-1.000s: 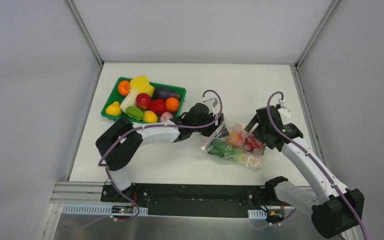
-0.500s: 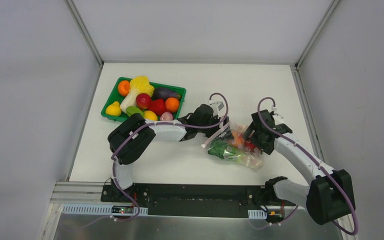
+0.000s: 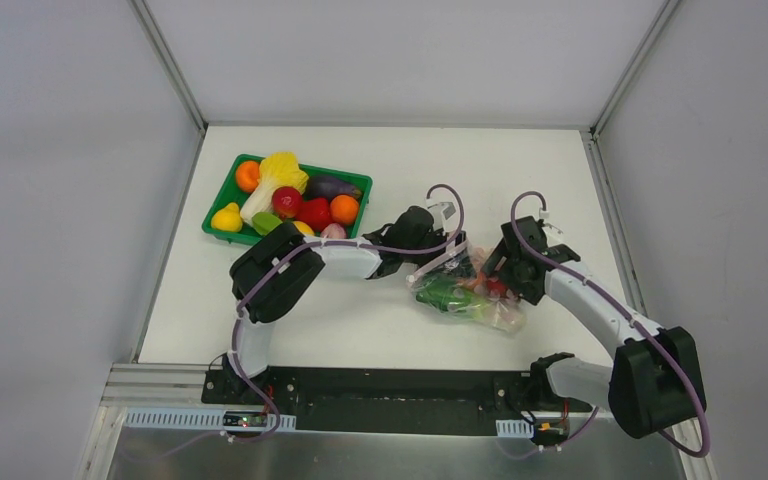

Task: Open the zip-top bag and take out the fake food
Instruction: Pick up the fake fruit from the zipper food storage bag.

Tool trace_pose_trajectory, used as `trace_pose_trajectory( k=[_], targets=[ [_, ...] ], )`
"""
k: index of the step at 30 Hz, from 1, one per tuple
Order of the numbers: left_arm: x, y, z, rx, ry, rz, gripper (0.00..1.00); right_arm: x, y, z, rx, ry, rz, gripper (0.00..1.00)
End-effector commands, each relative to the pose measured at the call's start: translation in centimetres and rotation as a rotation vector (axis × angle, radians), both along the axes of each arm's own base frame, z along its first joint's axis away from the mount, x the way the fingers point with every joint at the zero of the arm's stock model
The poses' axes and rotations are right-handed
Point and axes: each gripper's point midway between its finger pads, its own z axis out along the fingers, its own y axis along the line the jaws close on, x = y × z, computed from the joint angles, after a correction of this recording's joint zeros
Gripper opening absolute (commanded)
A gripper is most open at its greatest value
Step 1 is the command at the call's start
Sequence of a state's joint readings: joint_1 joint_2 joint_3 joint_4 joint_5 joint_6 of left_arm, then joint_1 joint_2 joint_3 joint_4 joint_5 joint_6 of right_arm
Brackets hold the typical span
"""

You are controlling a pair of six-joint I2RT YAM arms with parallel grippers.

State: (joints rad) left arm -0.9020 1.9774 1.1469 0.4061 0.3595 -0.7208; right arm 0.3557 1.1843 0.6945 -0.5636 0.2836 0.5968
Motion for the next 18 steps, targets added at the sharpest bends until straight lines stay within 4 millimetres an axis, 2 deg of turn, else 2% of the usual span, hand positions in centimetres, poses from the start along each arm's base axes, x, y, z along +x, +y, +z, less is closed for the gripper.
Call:
trace_pose_trajectory(
  k=[1, 5, 7, 11, 18],
  targets=[
    [1.2, -1.4, 0.8, -0.05, -0.016, 0.019, 0.9, -1.8, 1.0, -1.9, 0.043, 0.098, 0.051, 0.87],
    [1.5, -1.7, 0.3, -0.062, 0.006, 0.052, 0.88, -1.8, 1.2, -2.0, 0.047, 0.107, 0.058, 0.87],
    [1.7, -1.8, 0.1, -0.069, 0.018, 0.066, 0.83, -1.8, 1.1, -2.1, 0.044, 0.111, 0.059, 0.87],
    [1.7, -1.0, 0.2, -0.056, 0.003, 0.088, 0.69, -1.9, 0.9, -2.1, 0.034, 0.11, 0.052, 0.87],
    [1.9, 2.1, 1.9, -0.011, -0.033, 0.124, 0.4, -1.9, 0.7, -2.1, 0.024, 0.11, 0.04, 0.87]
  ],
)
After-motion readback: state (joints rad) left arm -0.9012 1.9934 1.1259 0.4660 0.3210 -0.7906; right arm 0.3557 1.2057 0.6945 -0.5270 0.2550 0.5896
